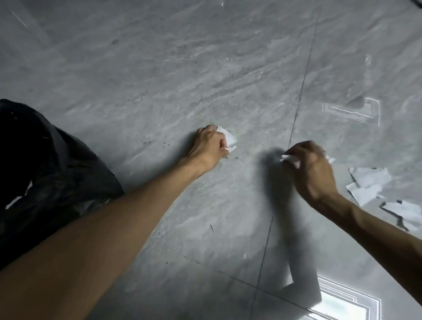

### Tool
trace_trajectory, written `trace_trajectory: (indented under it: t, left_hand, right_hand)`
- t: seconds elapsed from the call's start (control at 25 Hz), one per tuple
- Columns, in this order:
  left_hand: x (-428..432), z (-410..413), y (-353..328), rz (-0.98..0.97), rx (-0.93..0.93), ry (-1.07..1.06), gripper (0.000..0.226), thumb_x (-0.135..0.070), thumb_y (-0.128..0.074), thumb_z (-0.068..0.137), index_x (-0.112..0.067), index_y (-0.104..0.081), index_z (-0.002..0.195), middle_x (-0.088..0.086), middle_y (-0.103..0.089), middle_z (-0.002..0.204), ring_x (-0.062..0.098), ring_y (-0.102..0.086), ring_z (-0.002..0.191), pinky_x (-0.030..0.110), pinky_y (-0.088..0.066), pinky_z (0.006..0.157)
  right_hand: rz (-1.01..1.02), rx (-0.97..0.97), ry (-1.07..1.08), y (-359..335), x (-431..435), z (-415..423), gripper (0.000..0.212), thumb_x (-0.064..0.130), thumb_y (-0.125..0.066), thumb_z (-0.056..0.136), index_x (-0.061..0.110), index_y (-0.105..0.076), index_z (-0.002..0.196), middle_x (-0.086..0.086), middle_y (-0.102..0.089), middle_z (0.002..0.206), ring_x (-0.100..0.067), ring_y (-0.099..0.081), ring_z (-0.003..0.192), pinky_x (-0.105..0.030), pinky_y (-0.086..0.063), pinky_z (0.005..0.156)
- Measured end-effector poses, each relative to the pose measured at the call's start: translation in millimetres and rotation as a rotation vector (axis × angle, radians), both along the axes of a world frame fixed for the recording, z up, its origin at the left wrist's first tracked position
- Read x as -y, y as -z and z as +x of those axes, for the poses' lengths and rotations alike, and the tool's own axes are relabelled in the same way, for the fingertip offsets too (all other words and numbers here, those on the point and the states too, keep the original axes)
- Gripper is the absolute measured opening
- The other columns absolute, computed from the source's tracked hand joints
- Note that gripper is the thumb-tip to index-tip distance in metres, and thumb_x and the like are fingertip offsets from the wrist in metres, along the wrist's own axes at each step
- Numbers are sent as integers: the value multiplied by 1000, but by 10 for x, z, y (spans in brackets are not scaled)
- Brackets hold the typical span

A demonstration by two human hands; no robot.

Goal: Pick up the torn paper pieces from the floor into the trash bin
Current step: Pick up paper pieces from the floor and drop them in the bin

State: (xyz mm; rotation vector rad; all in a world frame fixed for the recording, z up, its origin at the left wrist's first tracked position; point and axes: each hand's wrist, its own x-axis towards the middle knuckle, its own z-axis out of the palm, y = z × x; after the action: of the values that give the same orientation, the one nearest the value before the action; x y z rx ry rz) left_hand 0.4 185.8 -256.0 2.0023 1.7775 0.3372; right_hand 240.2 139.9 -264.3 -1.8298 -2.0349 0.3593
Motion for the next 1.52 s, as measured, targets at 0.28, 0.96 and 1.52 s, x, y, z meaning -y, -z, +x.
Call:
trace_trajectory:
  t: [0.28,0.96,1.52]
  left_hand:
    - [189,125,-7,20,93,-139,8,-2,-70,82,0,-70,90,17,-69,106,27,-63,95,15,-35,68]
    - [1536,-1765,-1993,543,77,-363,12,-28,-76,76,-19,-68,72,-10,-44,49,0,-45,49,8,-31,52]
    - [2069,-2478,-1850,131,-5,-636,43,-23,-72,74,-25,-54,113,-9,-58,93,19,-60,80,38,-53,73]
  right_hand:
    - [-119,2,125,40,-17,442,19,-4,-62,79,3,-76,90,-18,-73,99,-36,-58,101,-23,-43,93]
    - [-286,-1028,-163,-1518,414,-2253,18,22,-67,84,20,-61,67,9,-55,51,-5,-45,47,-20,-36,51]
    - [-138,-487,-520,-1851,637,-3311,32,19,-72,79,19,-63,110,-1,-67,103,-15,-56,81,-23,-42,76]
